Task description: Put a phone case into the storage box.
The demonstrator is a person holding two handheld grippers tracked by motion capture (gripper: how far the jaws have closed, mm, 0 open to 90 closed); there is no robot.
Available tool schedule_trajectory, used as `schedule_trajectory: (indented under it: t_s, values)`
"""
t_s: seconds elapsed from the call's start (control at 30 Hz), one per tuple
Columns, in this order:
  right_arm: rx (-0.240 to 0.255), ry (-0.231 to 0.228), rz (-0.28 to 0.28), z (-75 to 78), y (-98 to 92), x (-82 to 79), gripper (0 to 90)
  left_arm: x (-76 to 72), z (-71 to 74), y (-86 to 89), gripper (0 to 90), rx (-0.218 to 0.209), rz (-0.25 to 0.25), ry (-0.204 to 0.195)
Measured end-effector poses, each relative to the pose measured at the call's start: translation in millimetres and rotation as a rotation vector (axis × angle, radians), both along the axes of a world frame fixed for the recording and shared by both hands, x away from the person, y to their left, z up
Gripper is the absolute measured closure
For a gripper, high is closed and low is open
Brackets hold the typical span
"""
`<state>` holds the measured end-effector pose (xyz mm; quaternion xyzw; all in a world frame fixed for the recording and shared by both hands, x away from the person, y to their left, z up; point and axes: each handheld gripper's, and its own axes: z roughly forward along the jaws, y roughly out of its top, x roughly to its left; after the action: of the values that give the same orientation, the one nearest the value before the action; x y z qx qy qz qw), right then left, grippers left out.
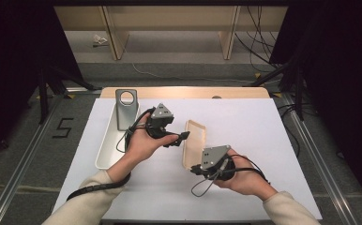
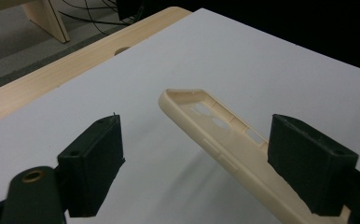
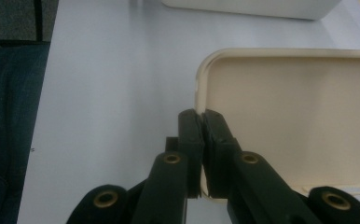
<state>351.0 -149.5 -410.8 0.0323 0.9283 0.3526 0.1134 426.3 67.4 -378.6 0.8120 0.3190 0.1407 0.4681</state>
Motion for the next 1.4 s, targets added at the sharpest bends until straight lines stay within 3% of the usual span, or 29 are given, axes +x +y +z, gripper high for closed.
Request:
schedule_trajectory:
  t_s: [0.37,0.63,0.93,1.23,1.4]
  values:
    - [0.001,-0.008,0.005,1.2,2.8,-1.7,87.6,9.4,2.5,-13.0,22.9,0.032,0.015,0.027]
    - [0.002,-0.011,0.011,1.6,4.2,-2.5,87.6,16.3,0.4,-18.6,30.8,0.044,0.060,0.086]
    - [-0.001,-0.015,0.014,1.7,5.2,-3.4,87.6,22.7,-2.3,-25.3,38.1,0.071,0.075,0.134]
    - [-0.007,-0.021,0.022,2.0,6.6,-4.2,87.6,31.2,-5.8,-24.8,47.7,0.046,0.091,0.199]
    - [-0.004,-0.022,0.024,2.4,6.9,-4.7,87.6,33.4,-3.7,-25.2,57.3,0.036,0.109,0.232]
